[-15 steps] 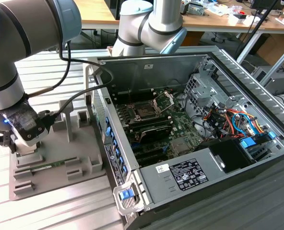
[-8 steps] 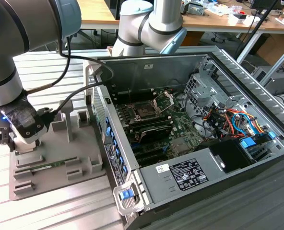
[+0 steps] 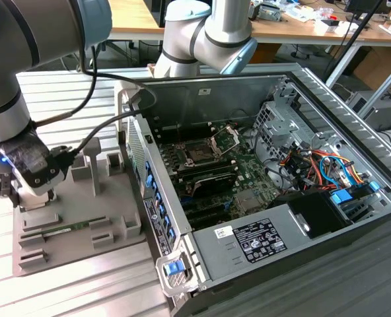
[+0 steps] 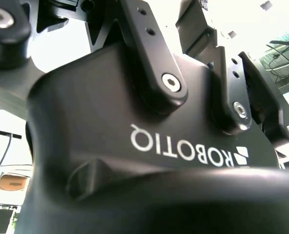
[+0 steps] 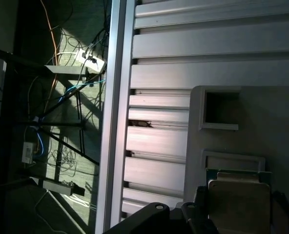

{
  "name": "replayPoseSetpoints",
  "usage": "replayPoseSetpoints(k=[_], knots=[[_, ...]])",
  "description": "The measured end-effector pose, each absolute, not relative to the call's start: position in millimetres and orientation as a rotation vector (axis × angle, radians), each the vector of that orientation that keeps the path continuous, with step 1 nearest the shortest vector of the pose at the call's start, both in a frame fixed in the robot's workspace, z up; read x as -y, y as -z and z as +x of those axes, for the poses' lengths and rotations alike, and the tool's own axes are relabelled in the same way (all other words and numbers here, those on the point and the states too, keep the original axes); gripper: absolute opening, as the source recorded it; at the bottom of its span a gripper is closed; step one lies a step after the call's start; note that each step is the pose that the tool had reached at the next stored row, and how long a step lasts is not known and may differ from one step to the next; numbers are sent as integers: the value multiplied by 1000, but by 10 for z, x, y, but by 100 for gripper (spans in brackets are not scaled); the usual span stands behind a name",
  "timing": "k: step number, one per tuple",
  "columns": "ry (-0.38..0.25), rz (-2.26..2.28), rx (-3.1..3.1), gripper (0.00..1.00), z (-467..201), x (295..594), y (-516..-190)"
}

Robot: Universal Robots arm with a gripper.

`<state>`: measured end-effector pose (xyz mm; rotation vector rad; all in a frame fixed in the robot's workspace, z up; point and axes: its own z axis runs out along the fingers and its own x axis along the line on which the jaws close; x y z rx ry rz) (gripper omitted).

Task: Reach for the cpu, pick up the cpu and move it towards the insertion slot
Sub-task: 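Pick up the cpu and move it towards the insertion slot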

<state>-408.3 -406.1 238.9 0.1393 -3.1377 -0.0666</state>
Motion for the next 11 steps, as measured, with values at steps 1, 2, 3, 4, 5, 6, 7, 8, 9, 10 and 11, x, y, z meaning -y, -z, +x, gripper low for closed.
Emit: replayPoseSetpoints(k=[1, 2, 3, 4, 5, 6, 7, 8, 9, 10, 11], knots=[[67, 139, 3138, 55, -4083, 4061, -2396], [66, 139, 3138, 55, -4083, 4061, -2403], [67, 139, 3138, 55, -4083, 4061, -2409], [67, 139, 3138, 55, -4083, 4061, -2421], [67, 139, 3138, 55, -4083, 4061, -2431], [67, 139, 3138, 55, -4083, 4061, -2438], [67, 139, 3138, 55, -4083, 4061, -2448], [67, 139, 3138, 55, -4083, 4061, -2458], [67, 139, 3138, 55, -4083, 4061, -2464], [67, 139, 3138, 55, -4083, 4061, -2470], [67, 139, 3138, 55, -4083, 4061, -2480]])
